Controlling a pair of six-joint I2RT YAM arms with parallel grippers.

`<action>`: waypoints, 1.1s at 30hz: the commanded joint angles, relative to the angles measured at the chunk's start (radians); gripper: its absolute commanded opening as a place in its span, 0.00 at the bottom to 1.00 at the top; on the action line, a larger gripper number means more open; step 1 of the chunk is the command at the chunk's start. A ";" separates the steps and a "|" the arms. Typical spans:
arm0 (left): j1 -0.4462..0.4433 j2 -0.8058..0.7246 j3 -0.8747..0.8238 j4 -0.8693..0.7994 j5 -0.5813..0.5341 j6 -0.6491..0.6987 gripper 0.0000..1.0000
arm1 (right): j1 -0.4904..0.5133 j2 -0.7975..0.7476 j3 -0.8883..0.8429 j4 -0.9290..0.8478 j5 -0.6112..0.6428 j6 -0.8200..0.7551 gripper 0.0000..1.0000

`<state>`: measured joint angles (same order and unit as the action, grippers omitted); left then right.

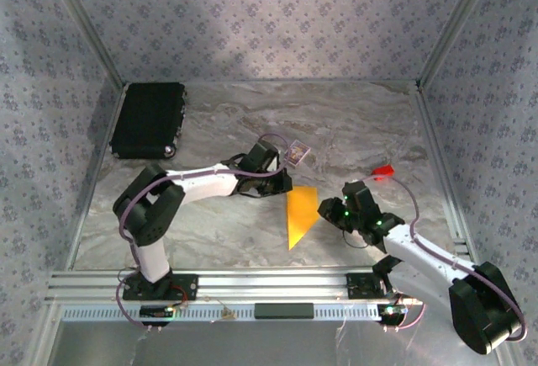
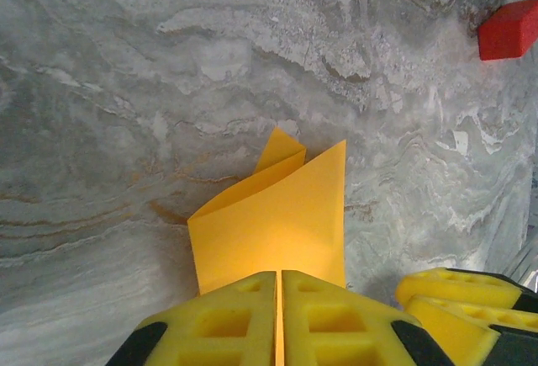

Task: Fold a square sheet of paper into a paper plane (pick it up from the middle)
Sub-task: Fold the wing for the fifth time at the center of the table.

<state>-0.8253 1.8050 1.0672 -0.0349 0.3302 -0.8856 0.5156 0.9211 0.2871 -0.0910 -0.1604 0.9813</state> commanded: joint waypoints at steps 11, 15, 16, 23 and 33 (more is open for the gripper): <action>-0.026 0.102 0.099 -0.045 0.072 -0.013 0.07 | -0.038 -0.075 -0.012 -0.029 -0.077 -0.072 0.31; -0.027 0.115 0.107 -0.056 0.060 -0.013 0.07 | -0.048 -0.066 -0.001 -0.021 -0.120 -0.100 0.31; -0.027 0.116 0.106 -0.063 0.053 -0.011 0.07 | -0.051 -0.060 0.003 -0.019 -0.133 -0.109 0.31; -0.026 0.132 0.088 -0.066 0.039 -0.006 0.05 | -0.065 0.011 0.029 0.013 -0.235 -0.142 0.34; -0.008 0.162 0.016 -0.021 0.028 -0.006 0.04 | -0.093 0.111 0.044 0.029 -0.304 -0.135 0.41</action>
<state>-0.8436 1.9419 1.1114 -0.0731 0.3630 -0.8917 0.4355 1.0172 0.3019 -0.0708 -0.4232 0.8555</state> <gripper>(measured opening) 0.047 0.400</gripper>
